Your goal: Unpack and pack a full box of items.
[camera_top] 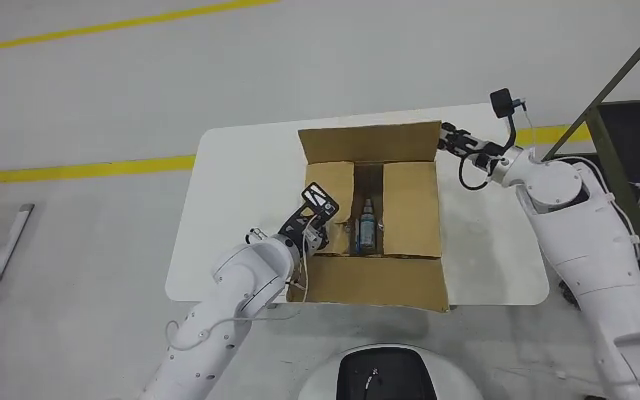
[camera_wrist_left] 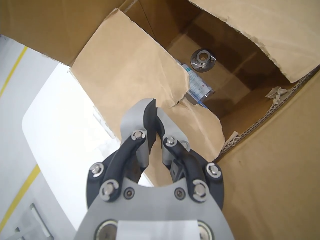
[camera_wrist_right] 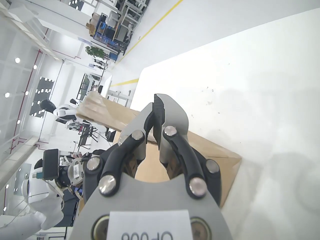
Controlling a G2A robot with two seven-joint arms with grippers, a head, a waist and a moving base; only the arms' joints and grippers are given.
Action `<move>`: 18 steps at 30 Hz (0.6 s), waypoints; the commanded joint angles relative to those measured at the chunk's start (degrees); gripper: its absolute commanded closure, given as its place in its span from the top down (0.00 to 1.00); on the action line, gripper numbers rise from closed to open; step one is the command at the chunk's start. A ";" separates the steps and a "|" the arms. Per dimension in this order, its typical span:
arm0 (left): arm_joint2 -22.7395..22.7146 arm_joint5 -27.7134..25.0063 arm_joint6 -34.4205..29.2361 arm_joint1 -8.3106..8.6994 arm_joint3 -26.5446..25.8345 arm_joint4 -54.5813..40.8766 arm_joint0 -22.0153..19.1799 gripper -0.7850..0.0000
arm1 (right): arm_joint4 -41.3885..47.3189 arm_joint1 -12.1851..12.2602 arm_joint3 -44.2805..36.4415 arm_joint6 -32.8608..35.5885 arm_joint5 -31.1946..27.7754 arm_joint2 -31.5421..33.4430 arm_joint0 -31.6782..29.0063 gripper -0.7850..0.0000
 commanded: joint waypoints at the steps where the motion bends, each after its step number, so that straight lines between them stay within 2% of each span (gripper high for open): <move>1: -0.26 0.04 0.22 -0.07 -0.22 0.16 0.07 0.05 | -0.42 0.20 -1.43 0.05 -1.28 0.14 -0.93 0.00; 2: -0.47 0.04 0.27 -0.09 -0.29 0.09 0.12 0.20 | -0.76 0.32 -2.35 0.04 -2.00 0.26 -1.45 0.00; 3: -0.71 -0.01 0.26 -0.10 -0.30 0.00 0.20 0.21 | -1.11 0.45 -3.13 -0.01 -2.54 0.43 -2.02 0.00; 4: -0.99 -0.16 0.18 -0.09 -0.36 0.09 0.25 0.29 | -2.01 0.62 -4.00 -0.18 -2.96 0.61 -2.56 0.00; 5: -1.27 -0.34 0.11 -0.07 -0.43 0.18 0.35 0.40 | -3.40 0.81 -5.06 -0.58 -3.57 0.76 -3.10 0.00; 6: -1.65 -0.30 0.11 -0.06 -0.49 -0.04 0.50 0.46 | -4.87 0.99 -6.00 -0.67 -4.08 0.77 -3.74 0.00; 8: -2.30 -0.26 0.02 -0.01 -0.56 0.41 0.71 0.44 | -6.60 1.24 -7.66 -0.96 -4.61 0.79 -4.88 0.00; 9: -2.60 -0.08 0.15 0.00 -0.69 0.76 0.83 0.49 | -7.35 1.34 -8.47 -1.24 -4.77 0.81 -5.39 0.00; 10: -3.07 0.59 0.23 -0.01 -0.79 0.60 1.01 0.82 | -8.14 1.44 -9.37 -1.37 -5.10 0.77 -5.85 0.00; 11: -3.51 1.10 0.13 -0.02 -1.07 0.31 1.16 0.93 | -9.13 1.56 -10.25 -1.51 -5.41 0.78 -6.30 0.00; 12: -4.10 1.67 -0.06 -0.01 -1.37 0.16 1.30 1.00 | -9.85 1.67 -11.15 -1.85 -5.81 0.84 -6.78 0.00; 18: -8.40 3.60 -1.80 0.46 -4.38 -0.12 3.54 1.00 | -12.16 2.26 -16.31 -3.66 -5.21 2.05 -9.36 0.00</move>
